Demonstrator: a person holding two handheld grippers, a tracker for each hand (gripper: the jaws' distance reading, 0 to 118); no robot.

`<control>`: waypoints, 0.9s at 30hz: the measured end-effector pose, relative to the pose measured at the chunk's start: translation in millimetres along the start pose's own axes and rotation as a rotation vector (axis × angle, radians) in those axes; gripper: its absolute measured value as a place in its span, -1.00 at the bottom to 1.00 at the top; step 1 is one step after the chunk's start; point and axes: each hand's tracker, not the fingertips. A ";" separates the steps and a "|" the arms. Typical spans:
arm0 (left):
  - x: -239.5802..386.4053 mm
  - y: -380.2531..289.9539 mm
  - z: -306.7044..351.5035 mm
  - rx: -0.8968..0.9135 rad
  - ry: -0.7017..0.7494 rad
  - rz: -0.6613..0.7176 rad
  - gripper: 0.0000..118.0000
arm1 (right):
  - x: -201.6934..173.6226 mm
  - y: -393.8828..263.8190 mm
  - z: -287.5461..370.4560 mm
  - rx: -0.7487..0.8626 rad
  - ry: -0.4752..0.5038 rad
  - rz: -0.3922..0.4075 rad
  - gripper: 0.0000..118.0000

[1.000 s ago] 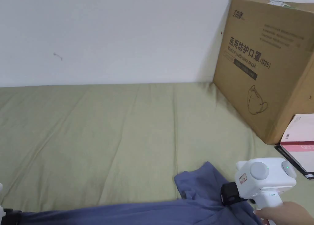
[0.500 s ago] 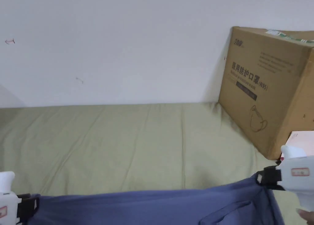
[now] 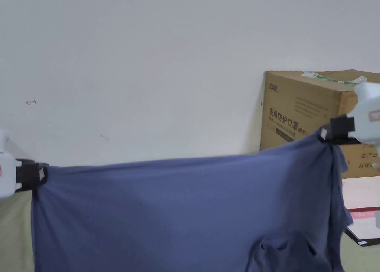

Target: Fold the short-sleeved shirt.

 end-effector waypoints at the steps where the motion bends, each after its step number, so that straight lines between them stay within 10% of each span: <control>1: -0.6 11.7 -1.5 0.004 0.004 0.004 -0.97 | -0.1 13.5 -5.9 0.016 -0.004 0.008 -1.00; 27: -3.7 202.0 -216.4 0.182 0.252 -0.088 -0.97 | -40.0 223.4 -240.9 0.250 -0.154 0.088 -1.00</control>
